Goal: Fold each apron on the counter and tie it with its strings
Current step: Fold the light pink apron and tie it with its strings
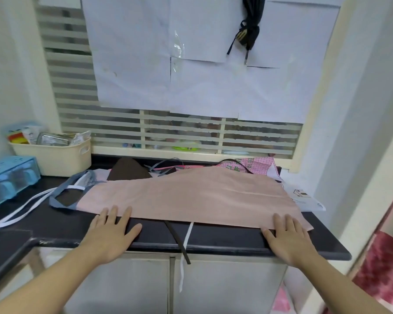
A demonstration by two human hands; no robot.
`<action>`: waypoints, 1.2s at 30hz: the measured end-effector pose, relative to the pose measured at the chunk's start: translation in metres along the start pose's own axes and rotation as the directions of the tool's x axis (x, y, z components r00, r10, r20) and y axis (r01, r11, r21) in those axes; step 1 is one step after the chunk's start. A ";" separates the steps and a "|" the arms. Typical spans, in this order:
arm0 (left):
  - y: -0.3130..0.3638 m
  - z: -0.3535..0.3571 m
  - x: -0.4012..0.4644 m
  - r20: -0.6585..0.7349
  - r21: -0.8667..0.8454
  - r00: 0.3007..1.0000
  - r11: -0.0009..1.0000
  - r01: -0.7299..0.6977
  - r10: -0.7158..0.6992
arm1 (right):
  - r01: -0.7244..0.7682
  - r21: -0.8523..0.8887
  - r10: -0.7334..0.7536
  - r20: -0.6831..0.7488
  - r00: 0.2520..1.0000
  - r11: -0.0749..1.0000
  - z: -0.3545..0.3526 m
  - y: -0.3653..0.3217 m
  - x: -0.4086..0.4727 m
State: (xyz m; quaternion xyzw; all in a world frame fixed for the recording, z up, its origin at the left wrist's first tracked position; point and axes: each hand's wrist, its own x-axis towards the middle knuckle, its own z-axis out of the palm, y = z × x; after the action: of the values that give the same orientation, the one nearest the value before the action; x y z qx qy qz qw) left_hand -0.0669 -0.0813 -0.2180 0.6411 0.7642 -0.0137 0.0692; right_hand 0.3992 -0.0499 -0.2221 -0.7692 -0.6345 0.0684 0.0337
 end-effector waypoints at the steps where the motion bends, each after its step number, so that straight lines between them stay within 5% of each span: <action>1: 0.000 0.001 0.000 -0.009 0.007 1.000 1.000 0.000 0.000 | 0.005 -0.002 -0.005 -0.008 1.000 1.000 0.000 0.002 0.002; 5: 0.002 0.006 -0.007 -0.127 0.047 0.992 0.999 0.002 0.004 | 0.114 -0.051 -0.121 -0.173 0.977 0.992 -0.005 0.003 0.001; 8: 0.002 0.011 -0.014 -0.345 0.064 0.937 0.997 -0.031 0.052 | 0.332 -0.054 -0.333 -0.297 0.895 0.942 -0.005 -0.015 -0.007; 11: 0.012 0.014 -0.009 -0.493 -0.009 0.843 0.967 -0.253 0.215 | 0.541 0.011 -0.524 -0.231 0.820 0.841 -0.006 -0.058 -0.016; 15: 0.060 0.009 0.007 -0.416 -0.136 0.775 0.810 -0.570 0.475 | 0.675 0.017 -0.653 -0.237 0.719 0.737 0.001 -0.123 -0.016; 21: 0.079 0.012 0.021 -0.380 0.064 0.783 0.859 -0.508 0.492 | 0.609 -0.399 -0.717 -0.222 0.661 0.686 0.005 -0.152 -0.016; 25: 0.082 0.000 0.018 -0.440 0.099 0.759 0.866 -0.491 0.481 | 0.579 -0.395 -0.699 -0.337 0.630 0.713 0.002 -0.149 -0.018; 28: 0.066 -0.005 0.022 -0.435 0.085 0.803 0.906 -0.414 0.408 | 0.642 -0.342 -0.726 -0.364 0.583 0.686 0.005 -0.131 -0.018; 30: 0.049 -0.004 0.025 -0.411 0.050 0.801 0.888 -0.457 0.436 | 0.630 -0.334 -0.713 -0.293 0.637 0.701 0.004 -0.111 -0.017; 33: 0.024 -0.008 0.024 -0.336 0.012 0.772 0.822 -0.569 0.539 | 0.432 -0.336 -0.506 -0.174 0.845 0.837 -0.013 -0.081 -0.014; 36: 0.004 -0.017 0.022 -0.343 0.038 0.806 0.865 -0.501 0.482 | 0.227 -0.354 -0.294 -0.147 0.945 0.907 -0.032 -0.051 -0.009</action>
State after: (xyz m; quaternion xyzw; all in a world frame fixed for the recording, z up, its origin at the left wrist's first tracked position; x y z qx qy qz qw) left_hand -0.0684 -0.0571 -0.2032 0.8072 0.5724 0.1365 -0.0457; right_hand 0.3525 -0.0476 -0.1825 -0.6748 -0.7276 -0.1212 -0.0250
